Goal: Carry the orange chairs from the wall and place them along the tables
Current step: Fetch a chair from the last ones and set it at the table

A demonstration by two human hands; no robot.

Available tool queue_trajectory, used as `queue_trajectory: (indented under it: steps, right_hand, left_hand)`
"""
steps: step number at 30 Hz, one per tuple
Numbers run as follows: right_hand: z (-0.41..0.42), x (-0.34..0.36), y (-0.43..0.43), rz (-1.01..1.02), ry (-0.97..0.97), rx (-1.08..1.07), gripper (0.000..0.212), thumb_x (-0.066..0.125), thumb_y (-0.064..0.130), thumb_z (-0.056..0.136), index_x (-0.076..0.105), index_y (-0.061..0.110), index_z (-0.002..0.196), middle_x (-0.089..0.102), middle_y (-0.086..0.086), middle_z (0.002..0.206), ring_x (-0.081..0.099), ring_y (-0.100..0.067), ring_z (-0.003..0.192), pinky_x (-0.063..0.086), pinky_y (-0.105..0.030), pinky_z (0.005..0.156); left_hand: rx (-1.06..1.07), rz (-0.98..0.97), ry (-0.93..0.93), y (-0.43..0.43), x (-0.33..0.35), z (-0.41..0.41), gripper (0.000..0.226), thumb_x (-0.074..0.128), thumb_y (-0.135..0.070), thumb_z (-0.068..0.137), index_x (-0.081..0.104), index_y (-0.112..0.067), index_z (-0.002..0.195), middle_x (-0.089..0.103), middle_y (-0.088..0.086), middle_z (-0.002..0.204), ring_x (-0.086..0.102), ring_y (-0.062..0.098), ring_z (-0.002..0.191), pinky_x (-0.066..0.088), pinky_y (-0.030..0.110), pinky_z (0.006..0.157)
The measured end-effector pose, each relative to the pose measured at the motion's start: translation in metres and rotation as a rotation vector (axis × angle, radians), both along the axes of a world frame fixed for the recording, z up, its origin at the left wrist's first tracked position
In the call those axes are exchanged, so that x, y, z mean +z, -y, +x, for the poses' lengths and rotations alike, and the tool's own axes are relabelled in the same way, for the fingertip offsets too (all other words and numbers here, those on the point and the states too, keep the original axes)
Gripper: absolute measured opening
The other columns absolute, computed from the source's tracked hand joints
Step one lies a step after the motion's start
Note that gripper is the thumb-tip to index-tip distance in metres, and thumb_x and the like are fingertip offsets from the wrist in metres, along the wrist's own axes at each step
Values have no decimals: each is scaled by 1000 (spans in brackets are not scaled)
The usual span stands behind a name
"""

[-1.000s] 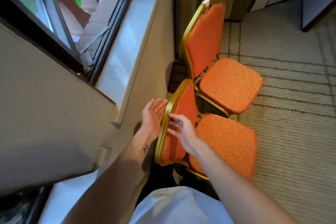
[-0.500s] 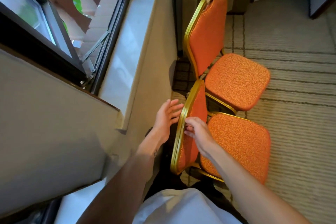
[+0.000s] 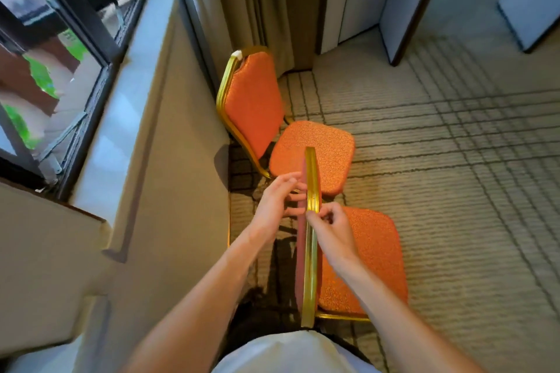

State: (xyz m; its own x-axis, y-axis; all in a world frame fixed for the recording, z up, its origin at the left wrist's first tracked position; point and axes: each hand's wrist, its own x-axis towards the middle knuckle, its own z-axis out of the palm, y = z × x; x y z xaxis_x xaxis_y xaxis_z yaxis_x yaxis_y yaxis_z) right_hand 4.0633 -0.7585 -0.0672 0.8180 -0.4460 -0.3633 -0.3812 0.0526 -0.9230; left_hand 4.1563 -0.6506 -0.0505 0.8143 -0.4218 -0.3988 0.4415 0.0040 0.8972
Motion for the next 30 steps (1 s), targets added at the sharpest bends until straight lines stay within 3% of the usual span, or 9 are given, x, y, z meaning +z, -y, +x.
queue_trajectory:
  steps: [5,8,10,12,15,18,22,26,30]
  right_hand:
    - [-27,16,46,-115,19,-204,41,80,28,84,39,25,78,50,16,54,39,2,44,33,-23,48]
    - [-44,24,71,-185,0,-319,42,78,40,75,38,28,79,51,8,62,43,-8,49,34,-32,50]
    - [-55,30,92,-240,-37,-374,39,76,39,74,39,27,82,57,0,67,48,-16,53,35,-29,48]
    - [-65,35,111,-288,-81,-408,38,75,38,78,41,24,86,61,-3,72,53,-21,57,37,-27,49]
    - [-76,33,130,-325,-100,-459,42,74,44,77,38,27,90,65,-6,80,60,-28,67,45,-43,57]
    - [-85,32,142,-457,-146,-482,46,76,38,81,35,22,95,58,-2,86,58,-28,79,44,-43,63]
    - [-88,35,156,-568,-180,-533,49,78,41,81,36,20,97,52,3,85,57,-28,85,46,-44,68]
    - [-92,31,174,-658,-281,-604,50,76,48,76,32,29,91,56,3,84,58,-26,79,43,-40,60]
    - [-89,31,188,-789,-463,-626,40,71,51,77,42,29,94,58,6,87,60,-25,87,43,-37,65]
  left_hand:
    - [-192,49,139,63,16,-14,31,47,-7,103,63,-13,129,62,10,106,62,22,94,59,30,68]
    - [-322,77,249,100,17,-22,37,43,6,100,62,-7,129,57,9,103,59,17,86,58,30,71]
    - [-421,119,392,127,19,-29,41,42,11,97,64,-7,127,53,7,106,57,6,87,54,26,80]
    - [-529,216,622,151,22,-34,46,42,13,94,66,-10,126,50,3,113,49,-8,100,38,8,96]
    - [-661,311,840,176,20,-39,48,46,8,93,66,-16,128,46,1,128,33,1,116,13,-3,101]
    - [-733,363,942,193,16,-45,48,53,0,91,63,-21,133,46,-1,137,30,10,127,12,11,112]
    - [-825,422,1122,216,18,-41,51,57,-10,90,57,-29,137,43,-4,145,27,18,136,-6,9,111]
    - [-911,416,1263,249,11,-26,51,54,-23,85,59,-32,134,41,0,147,24,23,137,13,40,117]
    - [-1047,354,1411,287,-7,-4,53,52,-36,79,61,-28,130,57,-5,125,44,20,126,22,45,116]
